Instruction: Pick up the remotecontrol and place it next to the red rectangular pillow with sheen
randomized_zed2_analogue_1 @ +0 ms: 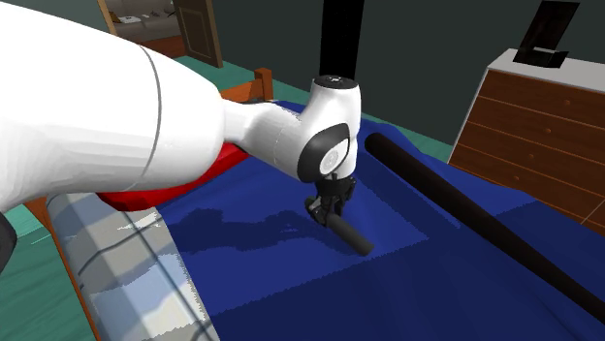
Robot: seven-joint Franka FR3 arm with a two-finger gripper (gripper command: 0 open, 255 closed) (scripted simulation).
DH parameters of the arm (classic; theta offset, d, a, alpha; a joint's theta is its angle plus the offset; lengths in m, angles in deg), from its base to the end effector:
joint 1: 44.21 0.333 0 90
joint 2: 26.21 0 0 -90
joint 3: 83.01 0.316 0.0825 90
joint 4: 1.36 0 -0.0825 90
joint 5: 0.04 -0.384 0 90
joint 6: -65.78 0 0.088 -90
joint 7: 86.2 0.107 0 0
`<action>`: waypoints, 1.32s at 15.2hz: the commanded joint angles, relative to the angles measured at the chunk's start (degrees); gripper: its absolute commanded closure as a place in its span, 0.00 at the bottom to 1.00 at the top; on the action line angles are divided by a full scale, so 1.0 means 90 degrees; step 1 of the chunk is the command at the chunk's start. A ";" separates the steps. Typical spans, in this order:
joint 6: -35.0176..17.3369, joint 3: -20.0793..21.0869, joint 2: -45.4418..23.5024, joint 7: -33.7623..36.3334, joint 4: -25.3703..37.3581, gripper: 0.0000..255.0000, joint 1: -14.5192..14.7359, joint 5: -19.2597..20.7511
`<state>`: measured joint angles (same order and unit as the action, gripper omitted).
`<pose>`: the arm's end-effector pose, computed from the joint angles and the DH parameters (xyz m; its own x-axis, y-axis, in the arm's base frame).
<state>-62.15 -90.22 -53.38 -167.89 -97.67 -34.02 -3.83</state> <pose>0.6779 0.0468 0.3357 0.1148 0.9933 0.0098 0.9900 -0.1152 0.0813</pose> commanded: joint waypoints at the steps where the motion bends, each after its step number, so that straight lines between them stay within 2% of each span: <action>1: 0.0136 -0.0006 0.0086 0.0019 0.0049 1.00 0.0012 0.0016; 20: 0.1537 -0.0051 0.0597 0.0075 0.0943 1.00 0.0026 0.0107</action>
<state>-49.08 -90.71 -48.13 -167.42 -89.82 -33.90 -2.92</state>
